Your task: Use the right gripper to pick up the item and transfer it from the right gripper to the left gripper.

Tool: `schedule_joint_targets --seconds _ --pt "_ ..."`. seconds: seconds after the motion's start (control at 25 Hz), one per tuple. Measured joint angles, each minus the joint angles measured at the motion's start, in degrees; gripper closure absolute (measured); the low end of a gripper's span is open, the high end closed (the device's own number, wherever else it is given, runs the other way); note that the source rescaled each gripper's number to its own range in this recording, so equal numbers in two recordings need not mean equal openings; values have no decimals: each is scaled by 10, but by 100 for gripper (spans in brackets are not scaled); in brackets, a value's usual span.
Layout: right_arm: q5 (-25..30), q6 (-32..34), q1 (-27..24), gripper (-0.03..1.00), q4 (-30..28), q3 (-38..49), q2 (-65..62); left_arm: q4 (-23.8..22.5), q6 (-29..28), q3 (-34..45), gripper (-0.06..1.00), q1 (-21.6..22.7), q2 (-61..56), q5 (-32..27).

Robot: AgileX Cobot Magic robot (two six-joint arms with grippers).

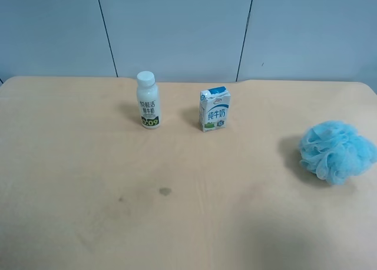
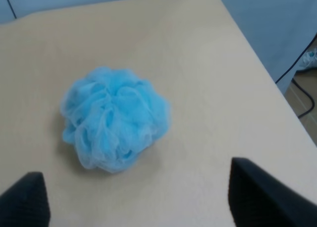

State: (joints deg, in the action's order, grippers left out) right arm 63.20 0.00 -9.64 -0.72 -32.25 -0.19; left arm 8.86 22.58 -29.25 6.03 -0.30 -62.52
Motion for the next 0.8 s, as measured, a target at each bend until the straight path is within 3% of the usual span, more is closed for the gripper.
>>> schedule_joint_targets --seconds 0.8 --pt "0 0 0 18 0 0 20 0 0 0 -6 0 0 0"
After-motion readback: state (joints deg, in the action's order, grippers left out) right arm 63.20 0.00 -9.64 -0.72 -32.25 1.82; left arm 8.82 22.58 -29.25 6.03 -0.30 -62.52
